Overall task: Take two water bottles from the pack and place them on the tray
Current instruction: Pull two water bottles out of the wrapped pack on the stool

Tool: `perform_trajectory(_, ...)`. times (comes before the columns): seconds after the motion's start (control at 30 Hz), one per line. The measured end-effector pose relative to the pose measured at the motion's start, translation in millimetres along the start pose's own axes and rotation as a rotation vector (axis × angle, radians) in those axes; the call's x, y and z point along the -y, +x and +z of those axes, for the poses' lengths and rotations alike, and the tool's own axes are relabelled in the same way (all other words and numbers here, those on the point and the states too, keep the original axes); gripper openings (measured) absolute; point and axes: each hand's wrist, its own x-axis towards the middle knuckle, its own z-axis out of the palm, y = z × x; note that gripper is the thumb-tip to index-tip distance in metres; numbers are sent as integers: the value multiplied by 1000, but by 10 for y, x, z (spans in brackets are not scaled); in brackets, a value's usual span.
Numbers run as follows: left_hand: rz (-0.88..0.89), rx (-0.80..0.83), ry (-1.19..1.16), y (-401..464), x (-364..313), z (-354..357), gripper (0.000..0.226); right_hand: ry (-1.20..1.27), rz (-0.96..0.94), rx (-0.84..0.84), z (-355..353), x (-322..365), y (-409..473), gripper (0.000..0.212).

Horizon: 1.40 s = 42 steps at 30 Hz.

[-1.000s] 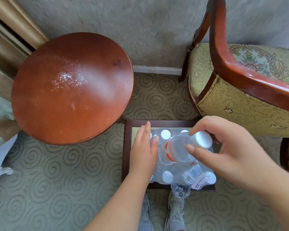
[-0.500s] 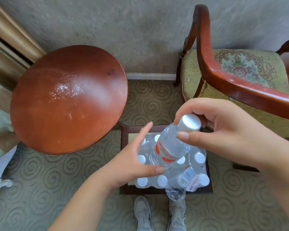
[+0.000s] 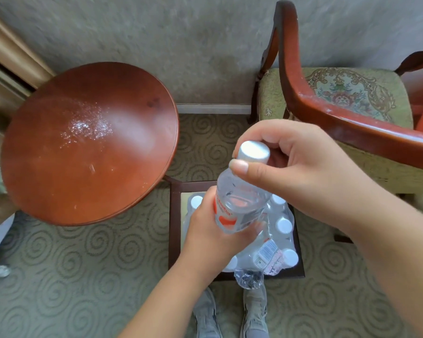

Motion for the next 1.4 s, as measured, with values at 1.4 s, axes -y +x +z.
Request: perform_trajectory(1.4,-100,17,-101,-144,373,-278,58,-378,64,-463,-77,-318,-537,15)
